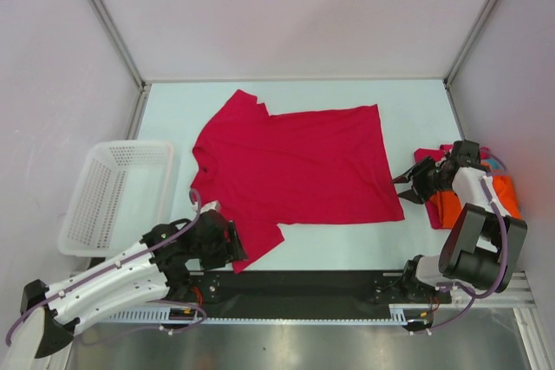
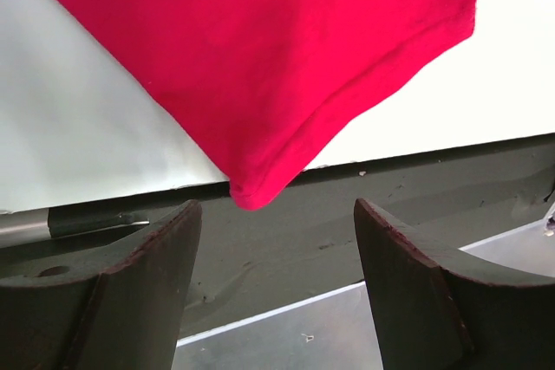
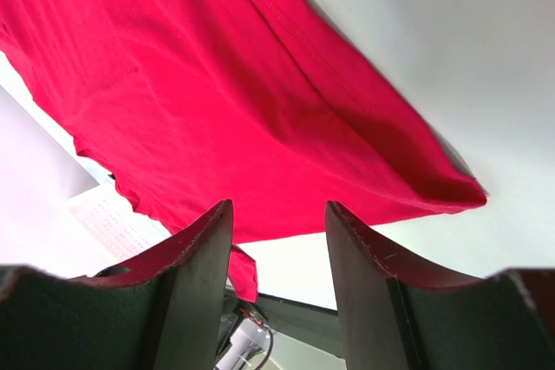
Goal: Fold and stack the t-shirts
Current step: Grap the side of the flattened tshirt closest away from the robot with both arms
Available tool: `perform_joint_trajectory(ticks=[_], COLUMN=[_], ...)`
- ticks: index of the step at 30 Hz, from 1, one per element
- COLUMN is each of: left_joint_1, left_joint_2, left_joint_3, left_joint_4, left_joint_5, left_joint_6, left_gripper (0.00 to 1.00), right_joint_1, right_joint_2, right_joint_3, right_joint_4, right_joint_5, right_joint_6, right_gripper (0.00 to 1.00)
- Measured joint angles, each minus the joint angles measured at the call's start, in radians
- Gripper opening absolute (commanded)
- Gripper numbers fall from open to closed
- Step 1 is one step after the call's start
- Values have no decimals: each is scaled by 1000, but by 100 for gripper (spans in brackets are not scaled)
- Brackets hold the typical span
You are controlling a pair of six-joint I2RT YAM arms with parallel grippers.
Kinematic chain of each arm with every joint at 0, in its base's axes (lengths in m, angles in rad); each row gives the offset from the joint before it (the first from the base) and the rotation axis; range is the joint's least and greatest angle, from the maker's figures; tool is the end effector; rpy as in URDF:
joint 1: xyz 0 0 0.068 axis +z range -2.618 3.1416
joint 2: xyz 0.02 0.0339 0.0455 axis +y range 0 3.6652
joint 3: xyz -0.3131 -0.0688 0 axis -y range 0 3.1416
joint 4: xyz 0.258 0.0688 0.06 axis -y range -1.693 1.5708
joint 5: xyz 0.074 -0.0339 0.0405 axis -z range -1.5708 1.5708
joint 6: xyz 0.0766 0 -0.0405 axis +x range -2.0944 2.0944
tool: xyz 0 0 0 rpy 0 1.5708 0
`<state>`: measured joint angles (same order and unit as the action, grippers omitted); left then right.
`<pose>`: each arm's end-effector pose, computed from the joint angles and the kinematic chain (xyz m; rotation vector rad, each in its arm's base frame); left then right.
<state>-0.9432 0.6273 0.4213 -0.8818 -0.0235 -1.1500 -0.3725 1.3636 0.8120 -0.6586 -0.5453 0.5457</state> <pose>0.0609 -0.0809 0.1699 -0.2994 2.8058 -0.5851 0.2529 -0.0562 0.2053 1.0824 2.5028 0.8016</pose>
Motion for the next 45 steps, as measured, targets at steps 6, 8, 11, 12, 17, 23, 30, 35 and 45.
perform_joint_trajectory(ticks=[6,8,11,12,17,23,30,35,45], left_joint_1=[-1,-2,-2,-2,-4,-4,-4,-4,-3], left_joint_2=[0,0,0,0,34,103,124,118,79], left_joint_3=[-18,-50,-94,-95,-103,-107,-124,-130,-120], left_joint_4=[13,34,55,68,138,259,306,302,246], left_joint_5=[1,3,7,10,39,53,43,35,11], left_joint_6=[-15,-22,-34,-37,-48,-52,-44,-35,-17], left_gripper=[76,76,76,76,75,73,41,34,0], right_joint_1=[0,0,0,0,0,0,0,-1,-1], right_joint_2=[8,8,10,11,12,12,12,12,13], right_joint_3=[3,7,19,23,28,28,28,28,3], right_joint_4=[-2,-2,-3,-2,-3,-14,-18,-18,-16], right_joint_5=[14,16,18,18,18,33,42,68,132], right_joint_6=[0,-1,-2,-2,-2,-5,-6,-7,-15], right_gripper=[51,51,51,51,51,50,49,52,53])
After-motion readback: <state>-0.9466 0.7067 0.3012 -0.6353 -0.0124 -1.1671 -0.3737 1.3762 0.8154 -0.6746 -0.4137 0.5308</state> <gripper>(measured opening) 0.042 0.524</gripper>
